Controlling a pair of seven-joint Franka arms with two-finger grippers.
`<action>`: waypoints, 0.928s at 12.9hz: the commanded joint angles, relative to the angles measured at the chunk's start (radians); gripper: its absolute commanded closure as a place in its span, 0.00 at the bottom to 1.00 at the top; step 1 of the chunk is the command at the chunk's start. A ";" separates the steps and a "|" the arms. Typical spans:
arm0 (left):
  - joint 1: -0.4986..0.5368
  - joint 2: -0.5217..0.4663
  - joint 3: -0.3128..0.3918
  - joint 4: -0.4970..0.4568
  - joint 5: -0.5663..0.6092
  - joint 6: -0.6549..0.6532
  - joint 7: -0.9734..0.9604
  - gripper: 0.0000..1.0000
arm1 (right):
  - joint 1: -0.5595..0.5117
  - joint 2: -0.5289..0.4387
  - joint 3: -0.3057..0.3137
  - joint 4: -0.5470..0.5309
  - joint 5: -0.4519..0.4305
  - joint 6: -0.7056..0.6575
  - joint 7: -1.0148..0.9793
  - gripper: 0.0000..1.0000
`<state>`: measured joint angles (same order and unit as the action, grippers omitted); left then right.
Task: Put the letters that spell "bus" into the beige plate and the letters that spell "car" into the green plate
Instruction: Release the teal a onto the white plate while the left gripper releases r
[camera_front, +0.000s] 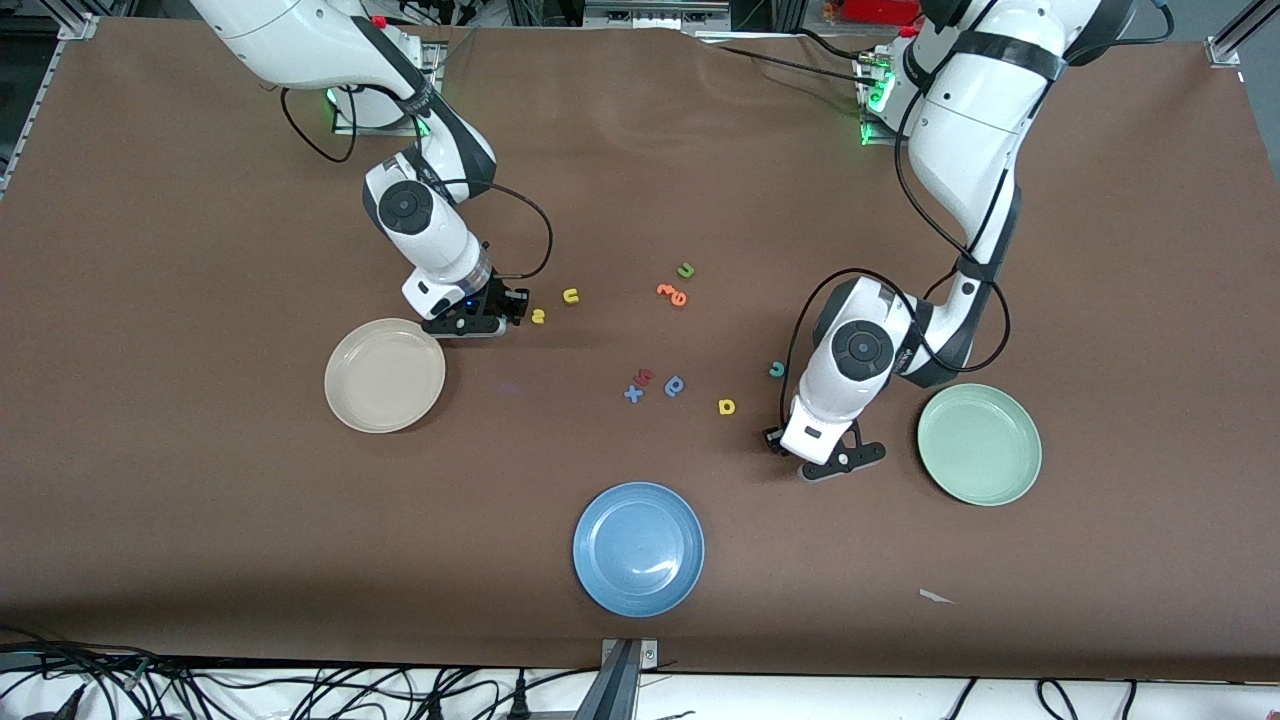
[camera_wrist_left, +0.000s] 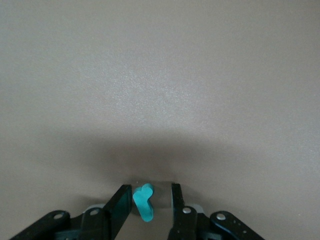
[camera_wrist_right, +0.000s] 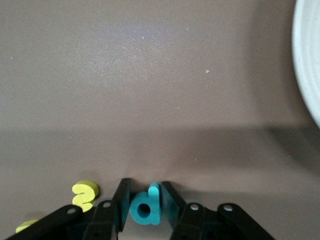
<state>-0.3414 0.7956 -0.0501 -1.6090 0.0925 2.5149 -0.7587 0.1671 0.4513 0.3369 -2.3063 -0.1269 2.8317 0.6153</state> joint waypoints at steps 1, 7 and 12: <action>-0.011 0.020 0.006 0.009 0.030 -0.021 -0.016 0.82 | 0.002 -0.006 -0.009 -0.018 -0.022 0.011 0.009 0.94; -0.011 0.010 0.009 0.012 0.033 -0.062 -0.011 1.00 | 0.002 -0.117 -0.007 -0.013 -0.025 -0.129 -0.005 1.00; 0.074 -0.082 0.007 0.046 0.036 -0.280 0.247 1.00 | -0.008 -0.230 -0.047 0.005 -0.022 -0.273 -0.203 1.00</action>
<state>-0.3184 0.7657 -0.0374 -1.5484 0.0980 2.2912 -0.6239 0.1668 0.2661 0.3253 -2.2925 -0.1408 2.5890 0.5270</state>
